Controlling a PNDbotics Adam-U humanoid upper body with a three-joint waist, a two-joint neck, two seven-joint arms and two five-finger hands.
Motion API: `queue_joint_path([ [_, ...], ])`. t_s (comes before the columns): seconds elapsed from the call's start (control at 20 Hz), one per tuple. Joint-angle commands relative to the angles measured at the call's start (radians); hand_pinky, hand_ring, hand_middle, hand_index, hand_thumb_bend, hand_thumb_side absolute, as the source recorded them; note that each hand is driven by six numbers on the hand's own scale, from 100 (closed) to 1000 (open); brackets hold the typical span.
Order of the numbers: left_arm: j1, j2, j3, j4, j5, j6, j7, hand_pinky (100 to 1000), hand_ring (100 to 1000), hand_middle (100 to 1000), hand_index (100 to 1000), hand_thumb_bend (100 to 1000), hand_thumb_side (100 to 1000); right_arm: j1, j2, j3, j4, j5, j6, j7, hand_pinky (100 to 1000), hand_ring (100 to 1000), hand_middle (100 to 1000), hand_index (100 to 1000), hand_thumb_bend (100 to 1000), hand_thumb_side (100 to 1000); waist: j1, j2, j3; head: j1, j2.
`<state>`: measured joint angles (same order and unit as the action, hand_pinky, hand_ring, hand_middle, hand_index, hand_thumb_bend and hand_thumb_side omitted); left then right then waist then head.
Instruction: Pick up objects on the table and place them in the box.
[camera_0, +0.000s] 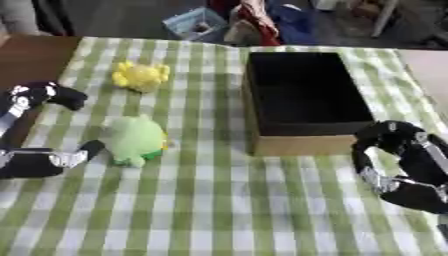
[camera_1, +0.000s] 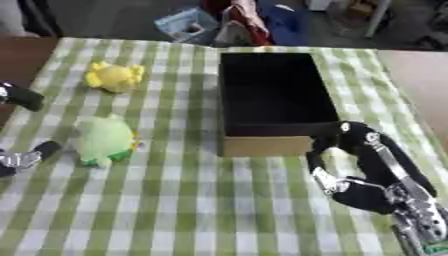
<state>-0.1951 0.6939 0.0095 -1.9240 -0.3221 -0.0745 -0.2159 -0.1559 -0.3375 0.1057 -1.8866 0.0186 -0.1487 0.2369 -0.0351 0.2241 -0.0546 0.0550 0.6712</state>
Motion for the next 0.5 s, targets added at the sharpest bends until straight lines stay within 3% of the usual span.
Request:
queue_joint_path([
  [0.05,-0.04,0.103,-0.03,0.013,-0.027,-0.005,-0.028,805,682,624,762,535,156,-0.002,-0.017,-0.001,-0.015,0.004,-0.001,0.002,668,539,521,670,171,100,0.005,-0.019,-0.001,0.001,-0.005],
  [0.5,-0.18,0.173,-0.155,0.15,-0.086,-0.019,-0.108,807,691,638,768,563,164,-0.001,-0.02,0.005,-0.013,0.003,-0.001,0.008,668,539,521,670,168,100,0.012,-0.027,-0.01,0.008,0.0],
])
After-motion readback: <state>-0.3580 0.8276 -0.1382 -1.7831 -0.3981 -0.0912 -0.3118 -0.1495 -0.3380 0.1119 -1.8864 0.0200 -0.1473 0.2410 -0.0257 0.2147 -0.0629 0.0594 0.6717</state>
